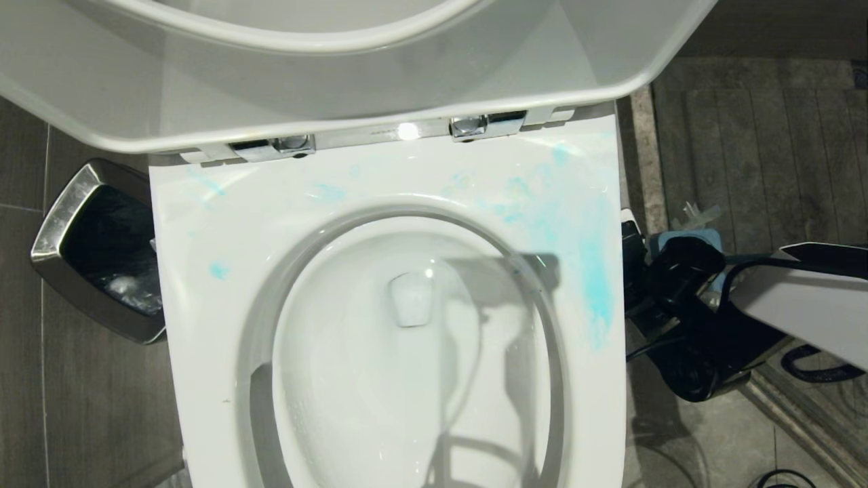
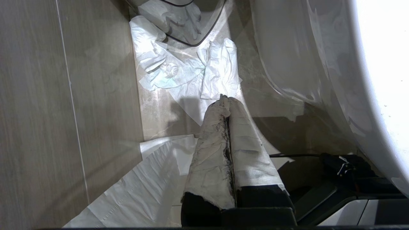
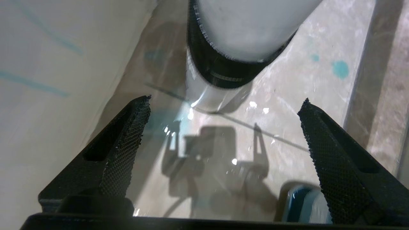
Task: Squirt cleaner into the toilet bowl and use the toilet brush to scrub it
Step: Pour in the cleaning agent
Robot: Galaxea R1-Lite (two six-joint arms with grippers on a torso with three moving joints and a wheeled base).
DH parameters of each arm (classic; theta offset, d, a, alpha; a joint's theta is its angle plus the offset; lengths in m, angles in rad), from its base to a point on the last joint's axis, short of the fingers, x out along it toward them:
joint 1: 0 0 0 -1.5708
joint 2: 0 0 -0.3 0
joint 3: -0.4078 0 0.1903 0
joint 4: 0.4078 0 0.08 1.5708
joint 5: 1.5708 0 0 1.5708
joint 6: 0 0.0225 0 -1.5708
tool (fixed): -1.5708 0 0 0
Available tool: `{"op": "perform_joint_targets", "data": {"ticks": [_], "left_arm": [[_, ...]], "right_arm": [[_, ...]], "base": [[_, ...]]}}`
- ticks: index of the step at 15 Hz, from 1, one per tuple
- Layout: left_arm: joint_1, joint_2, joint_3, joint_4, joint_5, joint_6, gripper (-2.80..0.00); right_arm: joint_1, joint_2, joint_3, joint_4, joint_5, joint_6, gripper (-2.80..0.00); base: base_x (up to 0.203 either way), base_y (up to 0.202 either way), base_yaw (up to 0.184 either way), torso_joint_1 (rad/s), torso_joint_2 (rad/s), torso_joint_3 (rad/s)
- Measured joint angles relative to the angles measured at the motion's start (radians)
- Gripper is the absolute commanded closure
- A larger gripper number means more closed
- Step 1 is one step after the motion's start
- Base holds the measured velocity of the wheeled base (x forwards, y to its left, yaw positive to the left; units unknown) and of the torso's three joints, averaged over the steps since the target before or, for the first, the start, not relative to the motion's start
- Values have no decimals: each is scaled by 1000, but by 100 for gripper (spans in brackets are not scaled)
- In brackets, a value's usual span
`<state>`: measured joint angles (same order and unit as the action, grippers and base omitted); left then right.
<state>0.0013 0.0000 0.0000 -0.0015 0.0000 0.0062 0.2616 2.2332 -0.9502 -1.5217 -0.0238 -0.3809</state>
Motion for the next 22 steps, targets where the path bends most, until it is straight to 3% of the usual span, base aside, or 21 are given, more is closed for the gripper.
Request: {"op": "perform_joint_targets", "data": {"ticks": [6,9,22], "left_arm": [[0,0,0,0,0,0,0],[0,0,0,0,0,0,0],[0,0,0,0,0,0,0]], "right_arm": [[-4,131,-229,1,61,-5,-280],[-2,169,-336,1,78,-47,-280],[-1,235,-559,0,91,-117,-280]], "base": [[0,0,0,0,0,0],[0,0,0,0,0,0],[0,0,0,0,0,0]]}}
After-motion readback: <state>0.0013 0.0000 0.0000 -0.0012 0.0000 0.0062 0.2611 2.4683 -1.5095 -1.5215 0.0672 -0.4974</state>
